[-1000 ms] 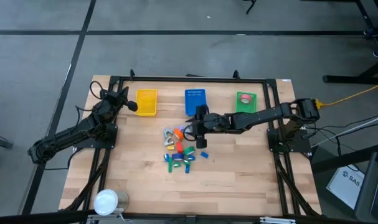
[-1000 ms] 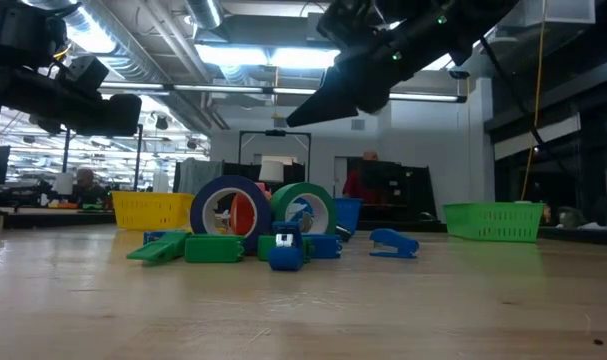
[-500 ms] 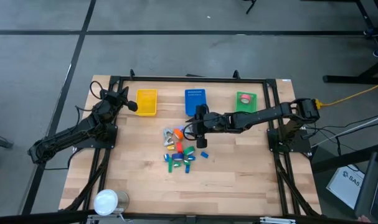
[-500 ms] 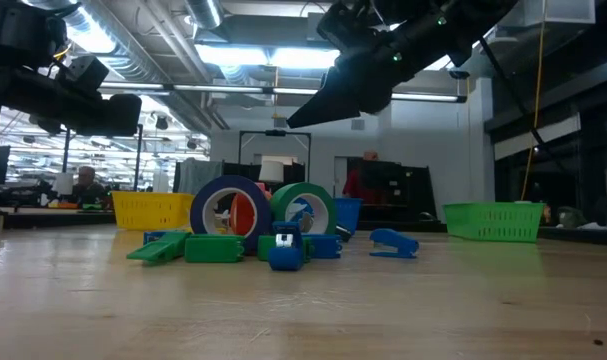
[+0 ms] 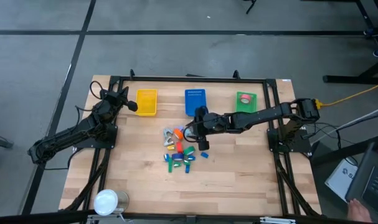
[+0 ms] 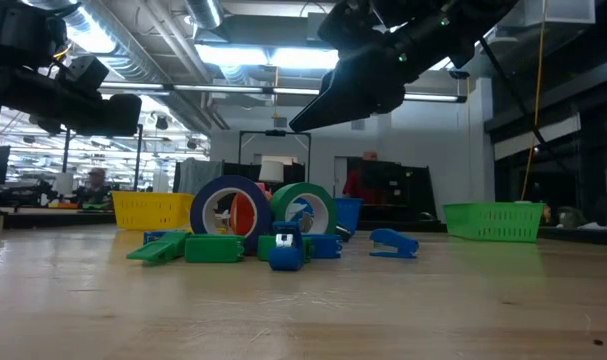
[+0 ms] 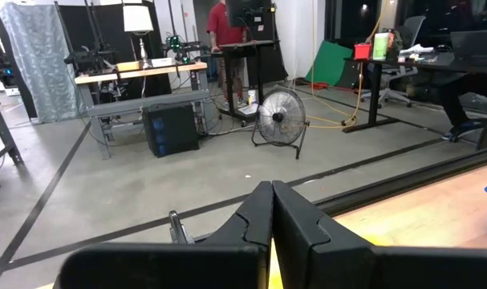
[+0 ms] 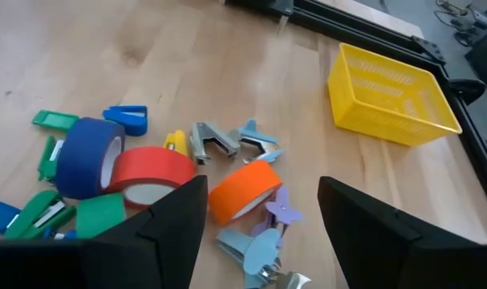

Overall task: Pick and place Stapler, Stapler remover, tape
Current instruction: Put the green tape into the green basket

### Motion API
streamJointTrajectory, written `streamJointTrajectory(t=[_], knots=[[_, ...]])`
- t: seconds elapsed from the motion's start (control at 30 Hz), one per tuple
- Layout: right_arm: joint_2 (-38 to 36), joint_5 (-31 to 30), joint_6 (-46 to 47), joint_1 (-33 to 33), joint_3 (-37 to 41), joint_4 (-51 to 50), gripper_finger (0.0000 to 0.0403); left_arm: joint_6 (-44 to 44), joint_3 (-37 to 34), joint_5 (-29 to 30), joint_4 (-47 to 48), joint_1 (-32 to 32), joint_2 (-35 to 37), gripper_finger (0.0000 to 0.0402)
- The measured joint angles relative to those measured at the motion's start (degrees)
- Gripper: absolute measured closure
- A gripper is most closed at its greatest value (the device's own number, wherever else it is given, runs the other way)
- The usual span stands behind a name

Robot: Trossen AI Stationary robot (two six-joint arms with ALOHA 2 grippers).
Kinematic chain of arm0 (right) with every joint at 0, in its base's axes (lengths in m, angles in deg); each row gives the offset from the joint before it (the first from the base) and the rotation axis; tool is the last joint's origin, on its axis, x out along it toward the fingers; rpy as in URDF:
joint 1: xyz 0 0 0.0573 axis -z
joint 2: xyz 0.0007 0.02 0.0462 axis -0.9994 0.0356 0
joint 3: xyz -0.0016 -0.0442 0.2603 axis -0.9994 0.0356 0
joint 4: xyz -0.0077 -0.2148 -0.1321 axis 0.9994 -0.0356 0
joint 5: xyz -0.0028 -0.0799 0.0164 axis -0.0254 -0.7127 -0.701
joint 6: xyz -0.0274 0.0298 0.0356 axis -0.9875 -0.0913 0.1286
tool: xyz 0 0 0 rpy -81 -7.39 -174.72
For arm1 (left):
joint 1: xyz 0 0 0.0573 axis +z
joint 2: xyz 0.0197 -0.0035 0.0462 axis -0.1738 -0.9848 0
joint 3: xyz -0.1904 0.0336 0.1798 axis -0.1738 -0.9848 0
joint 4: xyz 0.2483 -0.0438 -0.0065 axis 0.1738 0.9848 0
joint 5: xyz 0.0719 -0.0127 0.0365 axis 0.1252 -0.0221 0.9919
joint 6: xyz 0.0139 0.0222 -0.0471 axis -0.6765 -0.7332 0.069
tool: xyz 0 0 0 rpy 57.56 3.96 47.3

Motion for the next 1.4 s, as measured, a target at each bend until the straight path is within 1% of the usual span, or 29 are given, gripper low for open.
streamJointTrajectory(t=[0.77, 0.87, 1.1, 1.4], knots=[[0.0, 0.3, 0.0, 0.0, 0.0, 0.1, 0.016, 0.0, 0.0, 0.0, 0.0, 0.0, 0.0, 0.04], [0.0, 2.7, 0.0, -0.1, 0.0, -1.8, 0.016, 0.0, 0.0, 0.0, 0.0, 0.0, 0.0, 0.04], [0.0, 14.2, 0.0, -0.5, 0.0, -2.5, 0.016, 0.0, 0.0, 0.0, 0.0, 0.0, 0.0, 0.04], [0.0, 15.0, 0.2, -3.8, 0.0, -3.3, 0.016, 0.0, 0.0, 0.0, 0.0, 0.0, 0.0, 0.04]])
